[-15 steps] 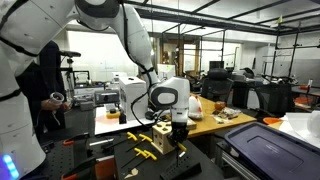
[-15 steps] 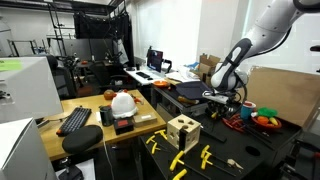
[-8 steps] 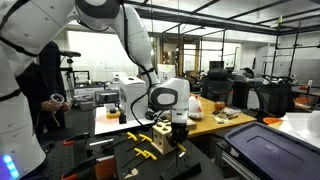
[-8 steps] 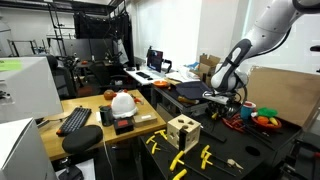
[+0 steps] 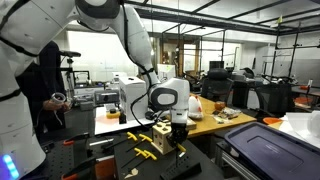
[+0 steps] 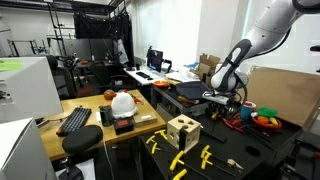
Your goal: Put one yellow handle in the wooden box and then on the black stand
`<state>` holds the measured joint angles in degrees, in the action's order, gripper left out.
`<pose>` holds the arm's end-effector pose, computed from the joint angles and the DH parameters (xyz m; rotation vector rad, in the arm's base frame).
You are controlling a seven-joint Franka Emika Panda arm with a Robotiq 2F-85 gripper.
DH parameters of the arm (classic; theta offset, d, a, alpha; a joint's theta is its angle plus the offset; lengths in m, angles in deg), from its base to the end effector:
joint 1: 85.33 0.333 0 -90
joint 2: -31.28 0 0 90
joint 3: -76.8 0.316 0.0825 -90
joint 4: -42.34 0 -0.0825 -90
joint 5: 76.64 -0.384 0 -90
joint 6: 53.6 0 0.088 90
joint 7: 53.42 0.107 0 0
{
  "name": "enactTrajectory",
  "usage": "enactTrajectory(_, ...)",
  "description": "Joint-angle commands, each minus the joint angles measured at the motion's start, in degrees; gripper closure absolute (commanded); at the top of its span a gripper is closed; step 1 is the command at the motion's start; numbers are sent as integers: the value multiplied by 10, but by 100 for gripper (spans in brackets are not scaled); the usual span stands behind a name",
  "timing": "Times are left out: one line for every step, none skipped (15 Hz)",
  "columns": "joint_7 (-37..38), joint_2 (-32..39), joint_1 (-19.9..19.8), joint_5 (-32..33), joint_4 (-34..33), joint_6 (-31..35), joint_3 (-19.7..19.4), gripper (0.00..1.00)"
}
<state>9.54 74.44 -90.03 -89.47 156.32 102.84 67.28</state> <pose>0.5695 -0.1553 0.0835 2.2762 -2.1377 0.0252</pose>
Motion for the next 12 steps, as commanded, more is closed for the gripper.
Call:
enactTrajectory(-22,-12,-3,-18,5,-8,8,96)
enactTrajectory(-22,-12,-3,-18,4,-8,8,96)
enactTrajectory(-22,-11,-2,-17,4,-7,8,96)
enactTrajectory(-22,-10,-1,-17,4,-7,8,96)
enactTrajectory(-23,-10,0,-16,5,-5,8,96)
enactTrajectory(-23,-9,1,-15,5,-3,7,96)
enactTrajectory(-25,-9,1,-14,5,-3,7,96)
enactTrajectory(-29,-8,2,-13,5,-1,6,96)
enactTrajectory(-31,-7,3,-12,5,0,5,96)
enactTrajectory(-31,-6,4,-11,5,3,3,96)
enactTrajectory(-32,-6,4,-12,5,4,3,96)
enactTrajectory(-33,-5,4,-12,4,5,2,96)
